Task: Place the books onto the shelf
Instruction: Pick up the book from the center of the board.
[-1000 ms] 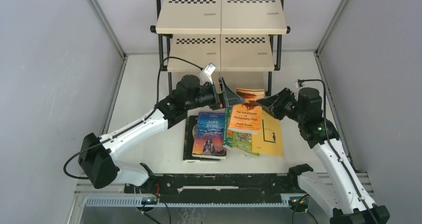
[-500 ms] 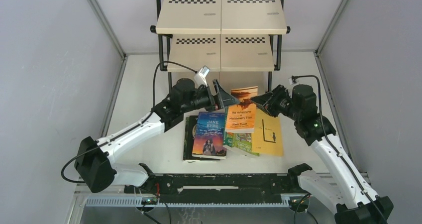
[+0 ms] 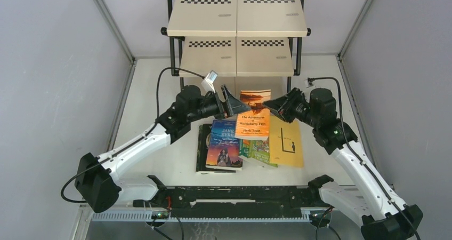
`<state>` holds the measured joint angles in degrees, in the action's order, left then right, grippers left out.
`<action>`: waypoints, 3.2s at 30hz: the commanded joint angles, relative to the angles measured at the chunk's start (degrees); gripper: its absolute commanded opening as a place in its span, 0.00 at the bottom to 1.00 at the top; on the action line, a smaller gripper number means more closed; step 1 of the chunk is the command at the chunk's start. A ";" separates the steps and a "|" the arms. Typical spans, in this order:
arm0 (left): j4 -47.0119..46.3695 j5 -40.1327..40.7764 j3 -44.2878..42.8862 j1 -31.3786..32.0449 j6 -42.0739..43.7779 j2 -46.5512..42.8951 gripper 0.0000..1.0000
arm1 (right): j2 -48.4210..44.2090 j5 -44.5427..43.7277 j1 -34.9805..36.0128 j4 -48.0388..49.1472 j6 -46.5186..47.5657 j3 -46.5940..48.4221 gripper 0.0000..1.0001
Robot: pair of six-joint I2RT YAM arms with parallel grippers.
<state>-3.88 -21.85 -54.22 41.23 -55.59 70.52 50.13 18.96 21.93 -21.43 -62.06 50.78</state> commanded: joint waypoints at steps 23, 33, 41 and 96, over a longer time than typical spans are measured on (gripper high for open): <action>-10.38 -0.46 4.74 -1.36 -5.87 -5.43 0.00 | 4.46 -0.11 2.52 5.49 2.27 8.12 0.23; -13.78 7.15 2.68 -3.71 -18.13 -8.64 0.00 | 0.77 -0.92 1.77 -2.32 7.32 10.44 0.62; -15.78 7.53 -0.32 -3.50 -23.18 -9.66 0.00 | -5.10 1.03 1.53 -5.62 7.89 8.98 0.65; -17.08 4.96 -2.54 -1.59 -23.84 -6.70 0.00 | -14.13 7.75 -0.26 -3.34 0.16 2.49 0.75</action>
<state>-14.87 -15.38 -53.91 40.10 -78.63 64.23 35.97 26.09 21.67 -25.28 -61.49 53.15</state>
